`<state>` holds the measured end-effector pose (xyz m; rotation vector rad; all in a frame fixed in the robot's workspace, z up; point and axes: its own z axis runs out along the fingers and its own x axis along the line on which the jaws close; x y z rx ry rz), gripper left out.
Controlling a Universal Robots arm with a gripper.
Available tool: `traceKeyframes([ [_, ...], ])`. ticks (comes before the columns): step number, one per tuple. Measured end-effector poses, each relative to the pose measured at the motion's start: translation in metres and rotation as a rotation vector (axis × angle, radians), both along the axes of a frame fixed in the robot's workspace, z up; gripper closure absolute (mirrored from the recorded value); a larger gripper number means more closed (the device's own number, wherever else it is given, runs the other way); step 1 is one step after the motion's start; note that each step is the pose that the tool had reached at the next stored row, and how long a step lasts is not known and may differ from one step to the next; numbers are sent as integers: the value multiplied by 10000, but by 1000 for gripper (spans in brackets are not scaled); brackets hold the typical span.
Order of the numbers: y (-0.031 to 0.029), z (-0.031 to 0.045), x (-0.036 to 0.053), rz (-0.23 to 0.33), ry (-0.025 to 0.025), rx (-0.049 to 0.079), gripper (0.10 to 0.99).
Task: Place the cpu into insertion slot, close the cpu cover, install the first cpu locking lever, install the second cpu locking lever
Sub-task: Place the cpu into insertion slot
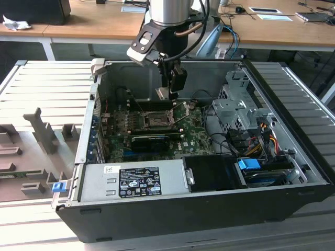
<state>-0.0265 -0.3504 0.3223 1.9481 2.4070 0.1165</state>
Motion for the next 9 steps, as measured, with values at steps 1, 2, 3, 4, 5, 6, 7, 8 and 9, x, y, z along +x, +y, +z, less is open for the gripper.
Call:
traceKeyframes([
  [1,1,-9,0,-162,0,0,561],
  [2,1,-19,0,-371,1,0,561],
  [3,1,-24,0,-466,0,0,561],
  [4,1,-29,0,-540,1,0,561],
  [5,1,-39,0,-584,0,1,561],
  [6,1,-52,0,-604,0,0,561],
  [7,2,-65,-2,-616,0,0,561],
  [8,1,-77,-3,-619,1,0,561],
  [9,2,-101,-2,-620,0,1,561],
])
